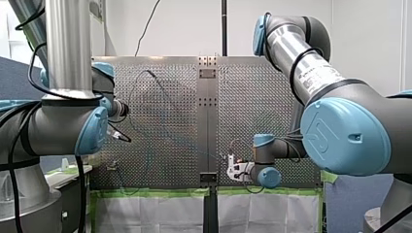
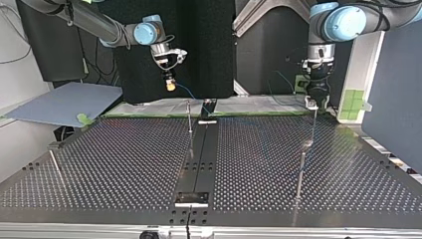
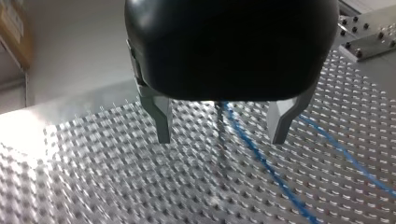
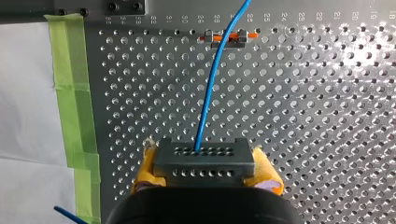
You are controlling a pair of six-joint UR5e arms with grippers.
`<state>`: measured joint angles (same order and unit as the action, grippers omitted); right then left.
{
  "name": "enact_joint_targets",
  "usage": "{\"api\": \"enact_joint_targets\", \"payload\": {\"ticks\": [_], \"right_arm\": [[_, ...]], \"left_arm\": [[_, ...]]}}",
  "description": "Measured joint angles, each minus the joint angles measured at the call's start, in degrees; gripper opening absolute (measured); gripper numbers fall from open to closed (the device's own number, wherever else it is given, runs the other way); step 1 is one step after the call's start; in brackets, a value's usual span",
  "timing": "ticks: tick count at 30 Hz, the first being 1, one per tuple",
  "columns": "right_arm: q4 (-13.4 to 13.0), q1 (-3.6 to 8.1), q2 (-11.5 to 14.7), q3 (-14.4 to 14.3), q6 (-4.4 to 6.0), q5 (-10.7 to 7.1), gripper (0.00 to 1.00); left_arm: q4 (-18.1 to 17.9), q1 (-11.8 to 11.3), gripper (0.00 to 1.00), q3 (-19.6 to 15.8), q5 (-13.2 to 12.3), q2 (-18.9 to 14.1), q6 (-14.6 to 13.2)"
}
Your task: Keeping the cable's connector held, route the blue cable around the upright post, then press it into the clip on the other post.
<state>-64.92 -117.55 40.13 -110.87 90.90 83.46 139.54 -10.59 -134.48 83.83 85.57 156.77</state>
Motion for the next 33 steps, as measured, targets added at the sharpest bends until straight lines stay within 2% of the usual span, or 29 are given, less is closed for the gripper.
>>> {"api": "enact_joint_targets", "payload": {"ticks": [14,20,26,33], "right_arm": [[-0.4,0.38,0.0,0.1,0.34,-0.52,0.0],[-0.4,0.4,0.0,0.4,0.36,-0.64,0.0],[-0.4,0.42,0.0,0.5,0.42,-0.66,0.0],[0.3,0.28,0.0,1.0,0.42,-0.89,0.0]], "left_arm": [[7.7,0.5,1.0,7.6,6.5,-7.7,-7.7],[10.7,0.4,1.0,10.6,8.4,-10.7,-10.7],[13.9,0.3,1.0,13.8,6.6,-13.5,-13.9],[17.6,0.5,1.0,17.5,3.8,-12.9,-17.6]]}}
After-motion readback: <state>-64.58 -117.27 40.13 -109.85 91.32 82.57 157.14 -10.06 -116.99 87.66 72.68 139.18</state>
